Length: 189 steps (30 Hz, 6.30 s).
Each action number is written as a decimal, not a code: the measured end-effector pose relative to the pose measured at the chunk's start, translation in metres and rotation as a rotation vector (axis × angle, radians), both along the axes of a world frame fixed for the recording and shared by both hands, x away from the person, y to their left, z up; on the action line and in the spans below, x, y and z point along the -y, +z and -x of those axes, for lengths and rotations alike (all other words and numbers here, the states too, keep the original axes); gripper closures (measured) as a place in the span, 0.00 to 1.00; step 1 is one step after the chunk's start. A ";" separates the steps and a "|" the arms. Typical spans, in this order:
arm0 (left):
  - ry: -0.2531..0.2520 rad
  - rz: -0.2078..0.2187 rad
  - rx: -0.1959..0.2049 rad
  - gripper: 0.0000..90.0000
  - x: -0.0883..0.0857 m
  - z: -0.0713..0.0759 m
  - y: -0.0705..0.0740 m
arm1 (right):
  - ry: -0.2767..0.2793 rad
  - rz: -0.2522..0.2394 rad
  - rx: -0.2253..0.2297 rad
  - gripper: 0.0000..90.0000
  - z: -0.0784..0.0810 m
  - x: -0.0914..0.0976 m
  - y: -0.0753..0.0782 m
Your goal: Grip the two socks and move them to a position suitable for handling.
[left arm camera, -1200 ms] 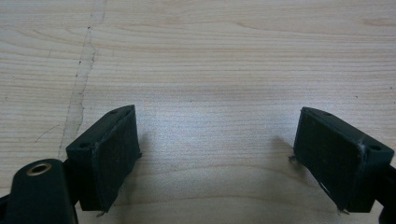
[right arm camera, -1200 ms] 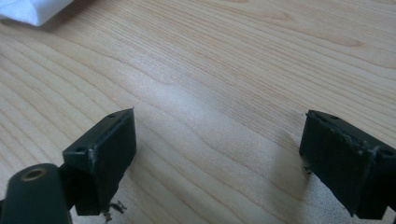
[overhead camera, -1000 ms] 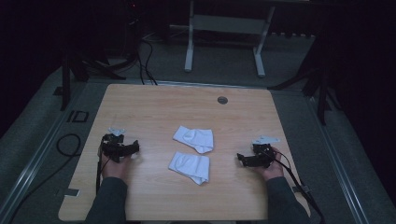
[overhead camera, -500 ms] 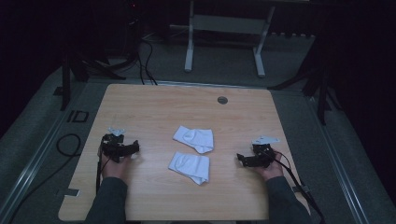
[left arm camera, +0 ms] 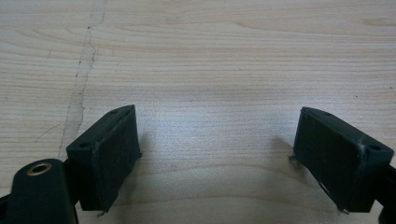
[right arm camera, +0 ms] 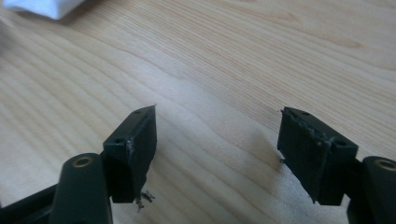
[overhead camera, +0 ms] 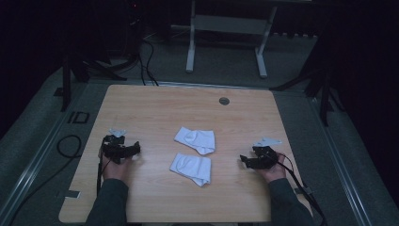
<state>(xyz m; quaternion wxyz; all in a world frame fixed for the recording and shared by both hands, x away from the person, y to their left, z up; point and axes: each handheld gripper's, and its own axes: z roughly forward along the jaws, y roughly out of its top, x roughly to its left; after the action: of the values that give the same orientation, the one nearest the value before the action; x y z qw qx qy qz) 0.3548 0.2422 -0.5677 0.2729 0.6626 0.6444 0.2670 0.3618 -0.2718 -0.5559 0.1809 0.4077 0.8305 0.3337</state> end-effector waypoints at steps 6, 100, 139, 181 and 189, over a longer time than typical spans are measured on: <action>-0.002 0.001 0.002 0.16 0.000 0.000 0.000 | 0.039 0.016 0.010 0.38 0.010 -0.006 0.016; -0.054 0.004 -0.016 0.59 0.003 0.014 0.008 | 0.518 0.126 -0.015 0.80 0.061 -0.164 0.042; -0.059 0.003 -0.016 0.59 0.002 0.014 0.008 | 0.494 0.076 -0.062 0.97 0.044 -0.190 0.041; -0.060 0.003 -0.015 0.59 0.002 0.014 0.008 | 0.160 0.058 -0.001 0.98 0.041 -0.058 0.058; -0.060 0.003 -0.014 0.59 0.002 0.014 0.007 | 0.049 0.134 -0.020 0.86 0.037 -0.033 0.050</action>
<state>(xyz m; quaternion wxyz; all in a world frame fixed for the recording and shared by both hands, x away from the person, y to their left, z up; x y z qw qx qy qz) 0.3406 0.2398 -0.5603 0.2775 0.6828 0.6267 0.2531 0.3252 -0.2387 -0.5061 0.1910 0.3774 0.8625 0.2778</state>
